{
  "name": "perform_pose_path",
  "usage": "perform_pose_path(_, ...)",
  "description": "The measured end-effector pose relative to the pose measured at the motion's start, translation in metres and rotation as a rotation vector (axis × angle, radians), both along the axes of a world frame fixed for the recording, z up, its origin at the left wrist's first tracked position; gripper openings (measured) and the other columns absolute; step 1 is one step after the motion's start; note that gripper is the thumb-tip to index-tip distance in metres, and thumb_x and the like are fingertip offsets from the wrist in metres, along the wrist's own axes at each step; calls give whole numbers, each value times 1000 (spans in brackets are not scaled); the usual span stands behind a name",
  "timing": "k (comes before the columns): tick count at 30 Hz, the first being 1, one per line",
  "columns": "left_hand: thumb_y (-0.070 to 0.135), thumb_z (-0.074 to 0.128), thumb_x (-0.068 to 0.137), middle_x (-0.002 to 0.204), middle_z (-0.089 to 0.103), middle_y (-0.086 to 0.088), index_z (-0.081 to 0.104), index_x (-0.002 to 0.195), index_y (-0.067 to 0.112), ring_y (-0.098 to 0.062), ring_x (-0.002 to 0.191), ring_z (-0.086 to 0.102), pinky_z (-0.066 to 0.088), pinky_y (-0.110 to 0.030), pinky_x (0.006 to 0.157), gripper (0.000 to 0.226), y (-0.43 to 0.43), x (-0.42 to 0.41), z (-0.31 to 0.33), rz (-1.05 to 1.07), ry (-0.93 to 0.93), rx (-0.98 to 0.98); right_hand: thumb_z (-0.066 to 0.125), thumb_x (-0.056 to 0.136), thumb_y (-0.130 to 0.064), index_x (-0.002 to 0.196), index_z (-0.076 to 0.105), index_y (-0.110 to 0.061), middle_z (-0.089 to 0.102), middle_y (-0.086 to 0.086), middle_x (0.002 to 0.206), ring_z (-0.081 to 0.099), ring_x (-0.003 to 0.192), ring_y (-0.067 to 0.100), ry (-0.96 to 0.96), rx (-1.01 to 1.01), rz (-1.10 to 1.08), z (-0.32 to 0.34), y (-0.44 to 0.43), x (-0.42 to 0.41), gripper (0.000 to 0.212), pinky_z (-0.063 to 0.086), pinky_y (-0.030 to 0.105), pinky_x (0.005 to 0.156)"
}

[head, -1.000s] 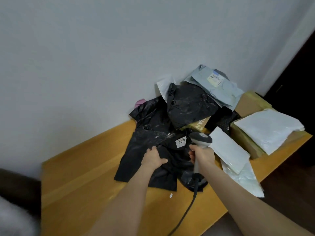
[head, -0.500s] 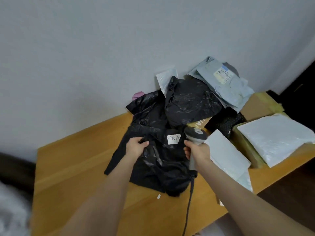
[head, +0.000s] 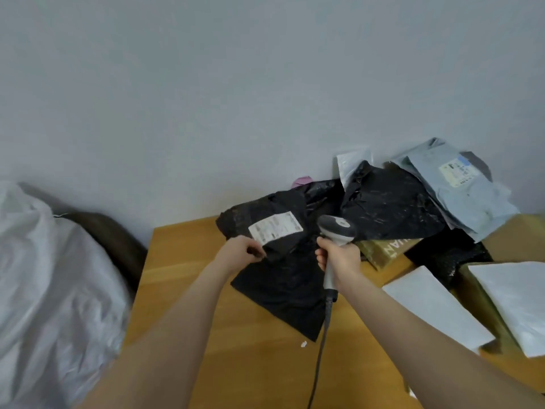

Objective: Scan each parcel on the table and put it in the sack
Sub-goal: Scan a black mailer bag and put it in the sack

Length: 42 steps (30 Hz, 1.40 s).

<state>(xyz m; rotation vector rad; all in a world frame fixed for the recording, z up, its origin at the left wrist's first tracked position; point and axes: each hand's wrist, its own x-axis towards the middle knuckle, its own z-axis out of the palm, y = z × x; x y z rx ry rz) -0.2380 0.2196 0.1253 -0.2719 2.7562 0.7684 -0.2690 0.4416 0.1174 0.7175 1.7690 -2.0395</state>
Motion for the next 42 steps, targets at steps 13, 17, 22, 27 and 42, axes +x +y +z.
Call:
perform_pose_path(13,22,72,83,139,43,-14,29,147,14,-28,123,49,45,-35,95,78,-44,21,-117,411,-219,38,75,82,-13,85,67,-3,66,7,76,62,69,18,-169,111,89,-78,-46,8,14,57,34,66)
perform_pose_path(17,29,78,77,137,48,-12,35,141,8,-29,123,49,45,-37,97,80,-51,7,-138,539,-277,211,78,79,-18,112,64,-2,66,11,109,62,104,30,-172,240,159,-96,-60,-2,39,49,46,98)
perform_pose_path(22,25,80,76,129,57,-12,51,127,4,-28,118,55,48,-35,92,63,-42,4,-155,667,-291,432,79,79,-16,113,64,0,67,15,112,62,107,32,-240,202,198,-106,-77,-6,40,48,49,99)
perform_pose_path(27,27,75,82,122,62,-12,56,125,5,-28,109,59,49,-38,89,52,-52,-4,-140,720,-267,384,79,79,-17,110,65,-2,69,15,105,65,99,31,-243,179,231,-101,-88,-3,37,51,47,96)
perform_pose_path(42,15,51,97,120,63,-7,64,120,12,-24,112,55,36,-25,83,27,-82,-38,42,-13,22,-58,82,74,-15,107,65,-5,69,11,105,64,99,27,199,141,159,22,-78,-14,39,51,42,93)
